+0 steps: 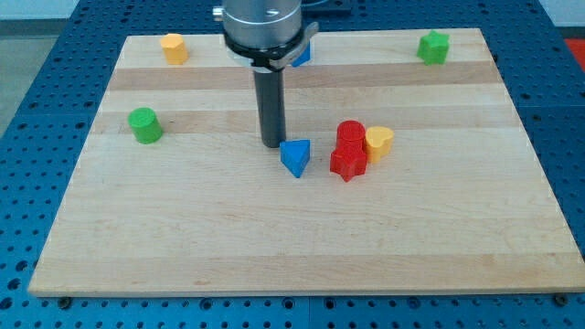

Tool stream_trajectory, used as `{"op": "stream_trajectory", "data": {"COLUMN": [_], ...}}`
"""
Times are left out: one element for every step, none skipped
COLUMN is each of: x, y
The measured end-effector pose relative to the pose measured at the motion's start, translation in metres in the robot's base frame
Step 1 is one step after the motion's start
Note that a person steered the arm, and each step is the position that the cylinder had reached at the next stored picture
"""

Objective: Move the green circle towards group of blocks

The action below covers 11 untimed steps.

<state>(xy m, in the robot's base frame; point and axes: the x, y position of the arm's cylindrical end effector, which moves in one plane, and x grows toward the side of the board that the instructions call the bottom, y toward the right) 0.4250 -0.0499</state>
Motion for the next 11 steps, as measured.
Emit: {"op": "stream_trajectory", "data": {"x": [0.016,0.023,0.025,0.035,0.041,0.040,0.039,0.039,0.037,0.033,0.028], "y": [-0.011,-0.013,-0.013,-0.009,0.003,0.021,0.042,0.057,0.058,0.057,0.055]}}
